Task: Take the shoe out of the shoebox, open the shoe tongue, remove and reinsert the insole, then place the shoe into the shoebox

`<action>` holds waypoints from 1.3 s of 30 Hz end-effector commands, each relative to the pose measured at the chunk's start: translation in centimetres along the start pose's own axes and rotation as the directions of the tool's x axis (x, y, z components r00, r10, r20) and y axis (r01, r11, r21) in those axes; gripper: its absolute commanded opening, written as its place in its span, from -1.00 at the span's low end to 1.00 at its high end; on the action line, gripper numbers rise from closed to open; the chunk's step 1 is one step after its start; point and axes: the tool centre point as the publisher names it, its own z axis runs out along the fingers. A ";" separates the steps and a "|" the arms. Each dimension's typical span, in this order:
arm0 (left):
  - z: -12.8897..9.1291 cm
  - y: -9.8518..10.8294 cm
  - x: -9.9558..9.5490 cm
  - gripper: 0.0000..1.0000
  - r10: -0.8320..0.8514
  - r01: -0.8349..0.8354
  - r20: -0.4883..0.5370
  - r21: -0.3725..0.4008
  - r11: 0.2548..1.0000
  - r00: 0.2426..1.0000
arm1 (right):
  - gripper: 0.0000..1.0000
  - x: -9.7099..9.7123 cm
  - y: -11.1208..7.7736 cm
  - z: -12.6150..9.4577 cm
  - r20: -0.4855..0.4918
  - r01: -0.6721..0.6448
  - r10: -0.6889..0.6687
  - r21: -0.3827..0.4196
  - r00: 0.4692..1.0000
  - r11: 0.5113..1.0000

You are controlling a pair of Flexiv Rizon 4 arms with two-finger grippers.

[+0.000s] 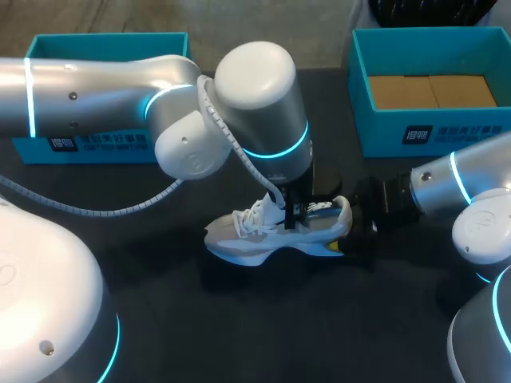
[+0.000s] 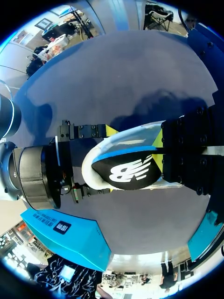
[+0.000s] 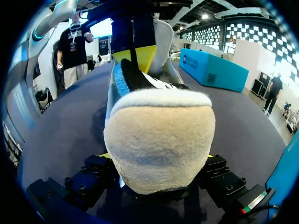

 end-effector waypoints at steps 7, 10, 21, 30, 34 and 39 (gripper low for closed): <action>0.1 -0.5 0.3 -1.00 0.001 -0.001 0.039 -0.002 1.000 0.999 | -1.00 0.0 0.2 0.1 0.000 0.000 0.000 0.002 1.000 1.000; 0.1 -0.6 0.3 -1.00 0.006 -0.005 0.056 -0.008 1.000 0.998 | -1.00 0.0 0.2 0.1 0.000 0.000 0.000 0.002 1.000 1.000; 0.3 -1.3 0.2 -1.00 0.022 -0.019 0.119 -0.025 1.000 0.993 | -1.00 0.0 0.2 0.1 0.000 0.000 0.000 0.002 1.000 1.000; 0.2 -1.2 0.6 -1.00 0.017 -0.016 0.154 -0.004 1.000 0.988 | -1.00 0.0 0.2 0.1 0.000 0.000 0.000 0.002 1.000 1.000; 0.3 -1.2 0.7 -1.00 0.011 -0.011 0.141 0.000 1.000 0.990 | -1.00 0.0 0.2 0.1 0.000 0.000 0.000 0.002 1.000 1.000; 0.3 -1.1 0.8 -1.00 0.006 -0.006 0.140 -0.001 1.000 0.990 | -1.00 0.0 0.2 0.1 0.000 0.000 0.000 0.002 1.000 1.000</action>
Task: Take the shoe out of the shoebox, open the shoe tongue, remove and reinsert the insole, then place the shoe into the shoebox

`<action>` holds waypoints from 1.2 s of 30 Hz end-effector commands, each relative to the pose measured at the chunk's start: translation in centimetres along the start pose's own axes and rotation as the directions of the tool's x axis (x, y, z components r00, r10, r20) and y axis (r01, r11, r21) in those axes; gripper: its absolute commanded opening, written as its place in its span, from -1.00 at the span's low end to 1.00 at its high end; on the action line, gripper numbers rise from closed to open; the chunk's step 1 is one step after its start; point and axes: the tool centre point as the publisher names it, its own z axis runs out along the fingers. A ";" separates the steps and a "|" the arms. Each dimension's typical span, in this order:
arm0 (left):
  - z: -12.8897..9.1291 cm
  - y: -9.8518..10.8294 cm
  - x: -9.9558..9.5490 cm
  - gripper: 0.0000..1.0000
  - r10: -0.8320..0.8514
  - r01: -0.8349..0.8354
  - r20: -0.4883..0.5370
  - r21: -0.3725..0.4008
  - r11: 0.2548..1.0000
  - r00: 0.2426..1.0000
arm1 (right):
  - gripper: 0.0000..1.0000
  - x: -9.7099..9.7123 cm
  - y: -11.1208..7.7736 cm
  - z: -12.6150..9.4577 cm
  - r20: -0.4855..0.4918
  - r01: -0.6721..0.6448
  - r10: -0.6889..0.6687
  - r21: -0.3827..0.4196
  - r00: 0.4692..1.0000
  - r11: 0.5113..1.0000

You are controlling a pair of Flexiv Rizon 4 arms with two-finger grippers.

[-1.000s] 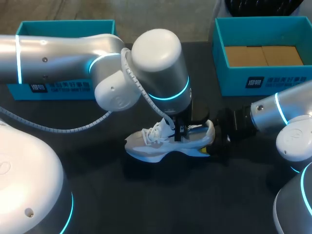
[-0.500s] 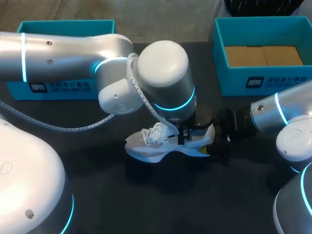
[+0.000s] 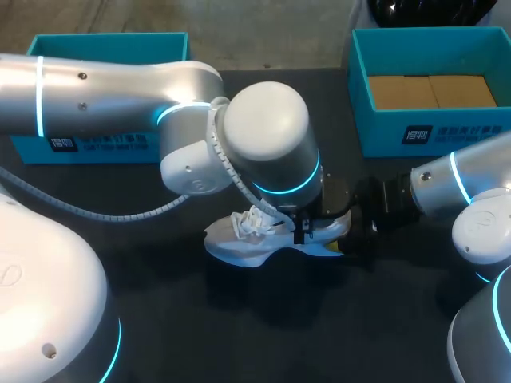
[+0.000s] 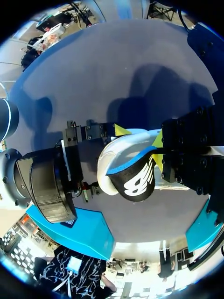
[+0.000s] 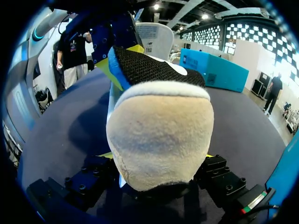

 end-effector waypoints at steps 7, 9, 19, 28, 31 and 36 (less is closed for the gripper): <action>-0.3 0.4 0.0 0.16 -0.011 0.011 0.003 0.005 1.000 1.000 | -1.00 0.0 0.2 0.1 0.000 -0.001 0.001 0.003 1.000 1.000; -0.5 0.4 -0.1 0.41 -0.013 0.013 0.005 0.007 1.000 1.000 | -1.00 0.0 0.2 0.1 0.000 -0.001 0.001 0.003 1.000 1.000; -1.7 0.6 -0.5 0.49 -0.028 0.028 0.010 0.036 0.999 1.000 | -1.00 0.0 0.2 0.1 0.000 -0.001 0.001 0.003 1.000 1.000; -2.9 0.6 -0.6 0.46 -0.035 0.036 -0.019 0.081 0.996 0.999 | -1.00 0.0 0.2 0.1 0.000 -0.001 0.001 0.003 1.000 1.000; -3.3 0.5 -0.7 0.43 -0.037 0.040 -0.030 0.100 0.994 0.999 | -1.00 0.0 0.2 0.1 0.000 -0.001 0.001 0.003 1.000 1.000; -4.2 0.4 -0.6 0.32 -0.036 0.041 -0.041 0.124 0.991 0.998 | -1.00 0.0 0.2 0.1 0.000 -0.001 0.001 0.003 1.000 1.000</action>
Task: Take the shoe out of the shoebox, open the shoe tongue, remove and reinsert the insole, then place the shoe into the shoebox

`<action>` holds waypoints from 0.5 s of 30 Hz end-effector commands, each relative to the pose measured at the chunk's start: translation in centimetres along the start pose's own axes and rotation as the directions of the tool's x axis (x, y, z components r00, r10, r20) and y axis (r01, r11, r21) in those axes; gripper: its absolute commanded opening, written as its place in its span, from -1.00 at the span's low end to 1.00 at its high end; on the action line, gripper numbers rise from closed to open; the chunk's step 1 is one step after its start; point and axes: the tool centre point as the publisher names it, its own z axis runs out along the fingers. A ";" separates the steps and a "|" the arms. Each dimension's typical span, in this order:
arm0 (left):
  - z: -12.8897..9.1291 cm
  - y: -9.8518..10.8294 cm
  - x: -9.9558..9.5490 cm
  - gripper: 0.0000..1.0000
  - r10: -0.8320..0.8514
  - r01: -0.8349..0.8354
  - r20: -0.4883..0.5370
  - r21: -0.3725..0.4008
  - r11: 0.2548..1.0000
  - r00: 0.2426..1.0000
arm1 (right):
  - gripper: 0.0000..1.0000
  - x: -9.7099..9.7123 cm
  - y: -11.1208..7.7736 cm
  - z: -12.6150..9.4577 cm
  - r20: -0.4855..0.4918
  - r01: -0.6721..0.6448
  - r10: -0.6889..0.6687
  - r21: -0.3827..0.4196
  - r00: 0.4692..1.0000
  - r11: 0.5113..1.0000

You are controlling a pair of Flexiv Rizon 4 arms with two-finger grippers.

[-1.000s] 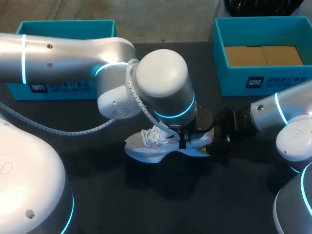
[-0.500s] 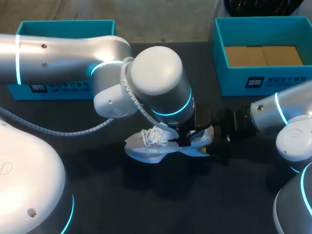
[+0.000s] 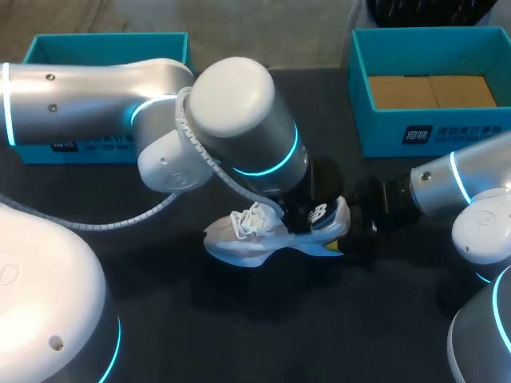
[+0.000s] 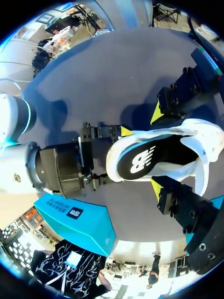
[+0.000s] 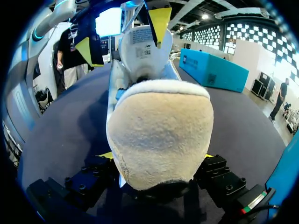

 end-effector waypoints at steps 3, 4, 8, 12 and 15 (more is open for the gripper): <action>-1.6 0.6 0.1 0.30 -0.006 0.008 -0.039 0.045 0.999 0.999 | -1.00 0.0 0.1 0.1 0.000 -0.001 0.001 0.003 1.000 1.000; -1.8 0.5 0.1 0.29 -0.006 0.007 -0.039 0.047 0.999 0.999 | -1.00 0.0 0.1 0.1 0.000 -0.001 0.001 0.003 1.000 1.000; -2.8 0.5 0.4 0.29 -0.002 0.005 -0.049 0.058 0.998 0.999 | -1.00 0.0 0.1 0.1 0.000 -0.001 0.001 0.003 1.000 1.000; -3.6 0.5 0.8 0.31 0.003 0.000 -0.046 0.074 0.997 0.999 | -1.00 0.0 0.1 0.1 0.000 -0.001 0.001 0.003 1.000 1.000; -3.8 0.5 0.9 0.33 0.008 -0.004 -0.045 0.077 0.997 0.999 | -1.00 0.0 0.1 0.1 0.000 -0.001 0.001 0.003 1.000 1.000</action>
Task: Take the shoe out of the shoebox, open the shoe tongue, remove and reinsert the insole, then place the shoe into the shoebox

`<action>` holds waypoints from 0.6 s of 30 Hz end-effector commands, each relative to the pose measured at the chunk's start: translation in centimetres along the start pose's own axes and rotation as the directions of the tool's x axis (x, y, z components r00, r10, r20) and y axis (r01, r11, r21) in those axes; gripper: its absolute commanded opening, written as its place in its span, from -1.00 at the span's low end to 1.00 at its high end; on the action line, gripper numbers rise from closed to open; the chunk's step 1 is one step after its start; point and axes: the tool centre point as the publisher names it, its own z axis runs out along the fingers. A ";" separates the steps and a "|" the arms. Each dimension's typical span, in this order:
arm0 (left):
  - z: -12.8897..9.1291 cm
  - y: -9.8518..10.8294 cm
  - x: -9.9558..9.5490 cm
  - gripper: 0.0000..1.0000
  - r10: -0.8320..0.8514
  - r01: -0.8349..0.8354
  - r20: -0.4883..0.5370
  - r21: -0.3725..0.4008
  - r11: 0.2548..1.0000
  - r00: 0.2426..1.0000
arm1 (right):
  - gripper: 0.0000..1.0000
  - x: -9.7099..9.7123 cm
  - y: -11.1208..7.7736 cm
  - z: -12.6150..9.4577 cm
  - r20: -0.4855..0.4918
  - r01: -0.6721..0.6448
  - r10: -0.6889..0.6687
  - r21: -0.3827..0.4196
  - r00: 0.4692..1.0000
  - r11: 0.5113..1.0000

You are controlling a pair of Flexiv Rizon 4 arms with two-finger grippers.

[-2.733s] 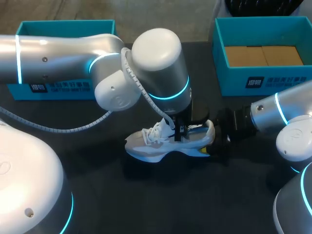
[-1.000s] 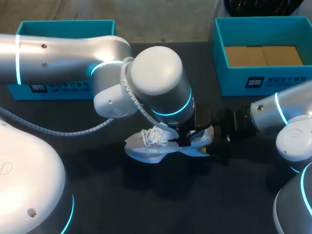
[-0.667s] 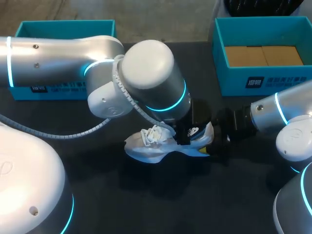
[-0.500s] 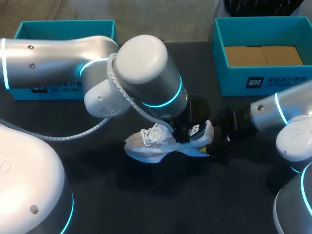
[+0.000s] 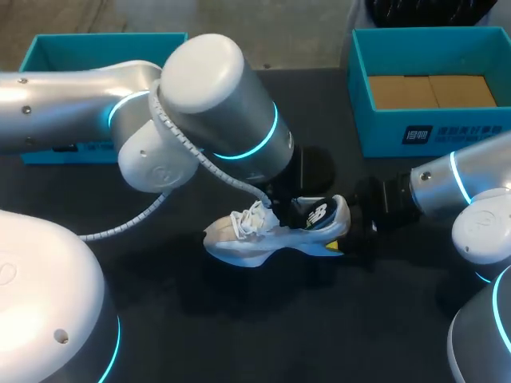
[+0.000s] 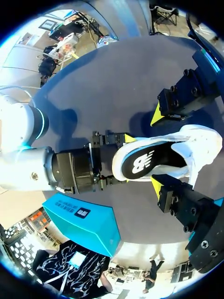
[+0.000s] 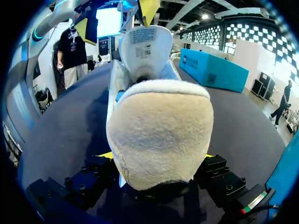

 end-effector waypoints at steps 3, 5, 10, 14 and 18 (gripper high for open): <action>-0.8 0.6 0.5 0.35 0.005 -0.005 0.002 0.006 1.000 1.000 | -1.00 0.0 0.1 0.1 0.000 -0.001 0.001 0.003 1.000 1.000; -0.7 0.6 0.5 0.34 0.005 -0.005 0.000 0.004 1.000 1.000 | -1.00 0.0 0.1 0.1 0.000 -0.001 0.001 0.003 1.000 1.000; 0.0 0.4 0.4 0.30 -0.005 0.005 -0.012 0.003 1.000 1.000 | -1.00 0.0 0.1 0.1 0.000 -0.001 0.001 0.003 1.000 1.000; 0.6 -0.2 0.4 0.31 -0.007 0.007 -0.017 0.003 1.000 1.000 | -1.00 0.0 0.1 0.1 0.000 -0.001 0.001 0.003 1.000 1.000; 1.3 -0.9 0.3 0.34 -0.017 0.018 -0.019 0.010 1.000 1.000 | -1.00 0.0 0.1 0.1 0.000 -0.001 0.001 0.003 1.000 1.000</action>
